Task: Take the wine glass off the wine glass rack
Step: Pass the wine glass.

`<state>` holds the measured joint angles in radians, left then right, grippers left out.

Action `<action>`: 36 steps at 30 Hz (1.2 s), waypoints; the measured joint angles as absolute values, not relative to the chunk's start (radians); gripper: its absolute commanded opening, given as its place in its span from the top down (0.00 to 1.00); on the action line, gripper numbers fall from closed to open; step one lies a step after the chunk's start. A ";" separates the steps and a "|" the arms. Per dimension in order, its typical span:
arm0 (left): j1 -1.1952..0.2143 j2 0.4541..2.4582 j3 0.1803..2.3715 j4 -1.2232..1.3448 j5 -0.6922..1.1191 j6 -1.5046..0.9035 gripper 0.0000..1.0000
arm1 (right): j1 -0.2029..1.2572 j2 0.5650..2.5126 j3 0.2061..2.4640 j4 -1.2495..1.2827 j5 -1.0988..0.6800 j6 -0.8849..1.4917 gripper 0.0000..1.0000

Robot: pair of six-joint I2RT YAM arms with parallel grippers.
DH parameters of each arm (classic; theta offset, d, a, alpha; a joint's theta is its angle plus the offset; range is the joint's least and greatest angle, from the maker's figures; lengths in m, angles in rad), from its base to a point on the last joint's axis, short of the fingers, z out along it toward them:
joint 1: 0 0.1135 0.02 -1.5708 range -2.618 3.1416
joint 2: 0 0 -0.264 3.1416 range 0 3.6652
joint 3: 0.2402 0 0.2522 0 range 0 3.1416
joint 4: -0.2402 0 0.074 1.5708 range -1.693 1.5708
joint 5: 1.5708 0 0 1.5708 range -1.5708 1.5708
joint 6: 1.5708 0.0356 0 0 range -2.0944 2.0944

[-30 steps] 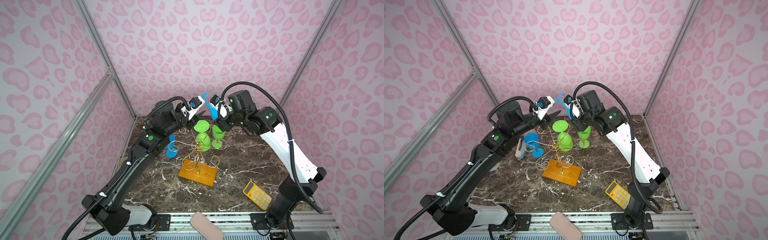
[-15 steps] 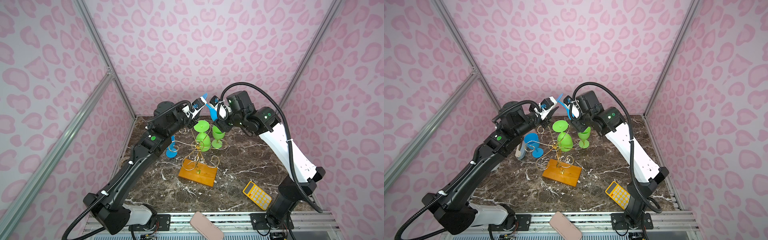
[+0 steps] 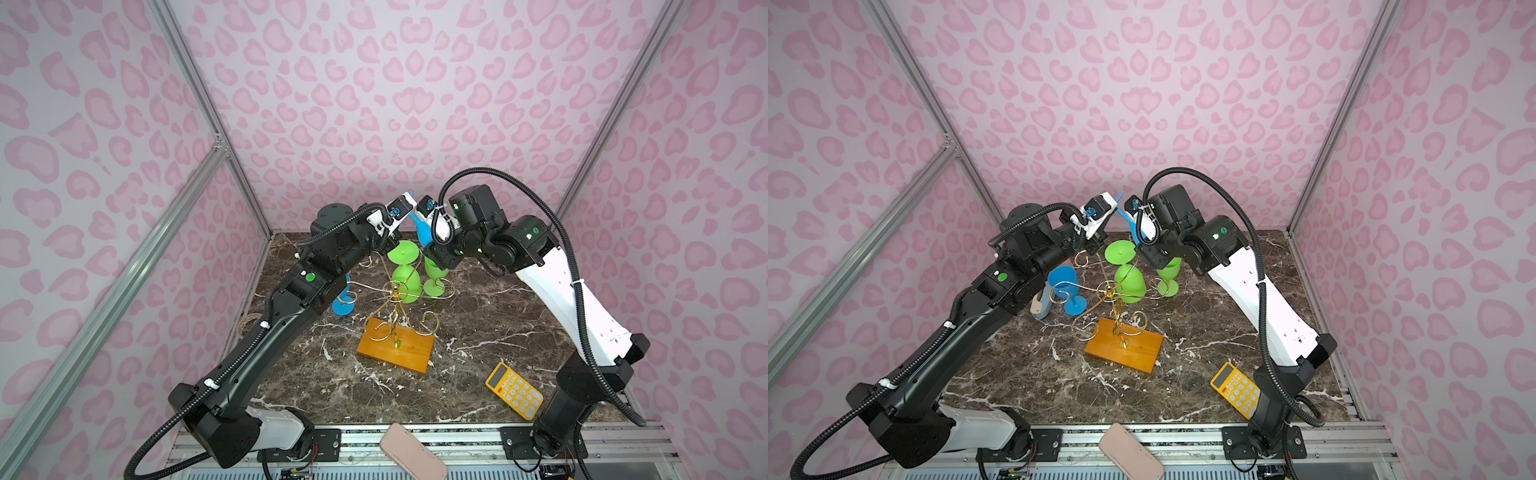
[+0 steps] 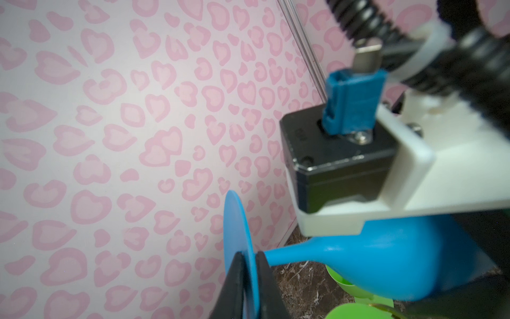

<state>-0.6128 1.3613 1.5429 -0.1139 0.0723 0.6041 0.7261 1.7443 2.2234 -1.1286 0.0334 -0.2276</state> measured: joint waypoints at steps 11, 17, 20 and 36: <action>-0.618 1.356 1.539 -0.092 0.056 0.599 0.96 | 0.728 1.732 2.223 -1.128 0.011 -0.198 0.26; -0.621 1.348 1.521 -0.061 0.026 0.550 0.96 | 0.728 1.672 2.188 -1.098 -0.014 -0.194 0.11; -0.622 1.348 1.521 -0.043 0.017 0.522 0.96 | 0.728 1.613 2.139 -1.039 -0.041 -0.177 0.07; -0.544 1.346 1.554 -0.049 -0.026 0.238 0.96 | 0.426 1.145 1.610 -0.567 -0.296 0.059 0.08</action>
